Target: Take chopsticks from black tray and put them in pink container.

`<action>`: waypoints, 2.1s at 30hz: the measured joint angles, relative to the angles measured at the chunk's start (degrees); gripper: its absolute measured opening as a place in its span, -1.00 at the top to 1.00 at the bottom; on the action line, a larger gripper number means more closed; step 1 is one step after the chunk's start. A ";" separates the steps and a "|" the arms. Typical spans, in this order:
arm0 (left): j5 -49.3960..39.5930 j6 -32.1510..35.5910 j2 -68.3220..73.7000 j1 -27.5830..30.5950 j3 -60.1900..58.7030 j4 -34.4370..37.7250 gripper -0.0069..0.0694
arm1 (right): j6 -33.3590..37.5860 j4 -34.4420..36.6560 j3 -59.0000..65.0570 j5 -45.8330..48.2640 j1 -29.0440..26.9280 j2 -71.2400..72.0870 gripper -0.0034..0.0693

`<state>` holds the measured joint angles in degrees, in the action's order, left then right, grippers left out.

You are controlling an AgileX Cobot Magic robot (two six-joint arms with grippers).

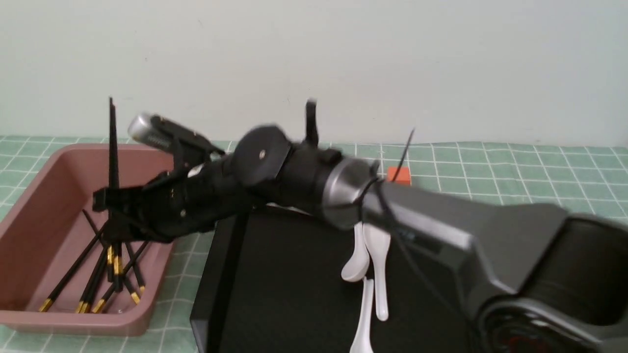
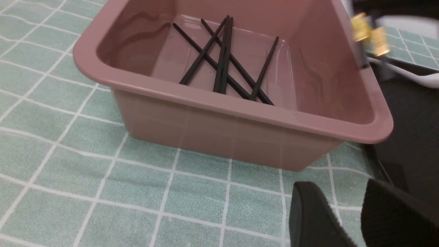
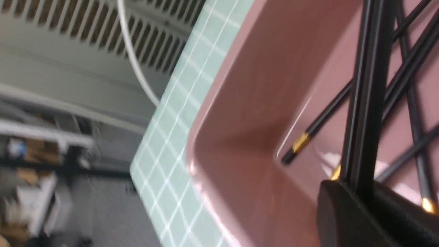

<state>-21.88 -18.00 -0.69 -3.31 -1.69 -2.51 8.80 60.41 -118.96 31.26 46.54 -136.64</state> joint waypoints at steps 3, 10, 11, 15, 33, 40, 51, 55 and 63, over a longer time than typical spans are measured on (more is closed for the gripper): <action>0.05 0.00 0.00 0.00 0.00 0.00 0.19 | 3.58 6.61 0.00 -3.47 0.07 -3.08 0.72; 0.05 0.00 0.00 0.00 0.00 0.00 0.19 | 9.67 11.81 -0.10 -4.93 0.07 -4.58 0.40; 0.05 0.00 0.00 0.00 0.00 0.00 0.19 | 9.83 12.00 -0.24 -4.77 0.07 -4.58 0.33; 0.05 0.00 0.00 0.00 0.00 0.00 0.19 | 9.94 12.00 -0.35 -1.98 -0.08 -4.49 0.05; 0.05 0.00 0.00 0.00 0.00 0.00 0.19 | 5.89 -2.01 -0.36 34.08 -11.14 18.36 0.90; 0.05 0.00 0.00 0.00 0.00 0.00 0.19 | -6.85 -26.48 -0.36 40.44 -11.09 34.00 0.86; 0.01 0.00 0.00 0.00 0.00 0.00 0.19 | -16.31 -48.57 13.22 41.03 -6.38 61.52 0.82; 0.01 0.00 0.00 0.00 0.00 0.00 0.19 | -16.31 -51.89 28.97 39.21 -6.38 73.46 0.82; 0.01 0.00 0.00 0.00 0.00 0.00 0.19 | -16.49 -54.75 67.87 13.75 -6.38 93.88 0.80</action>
<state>-21.87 -18.00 -0.69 -3.31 -1.69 -2.51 -7.69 5.67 -51.08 45.02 40.15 -42.76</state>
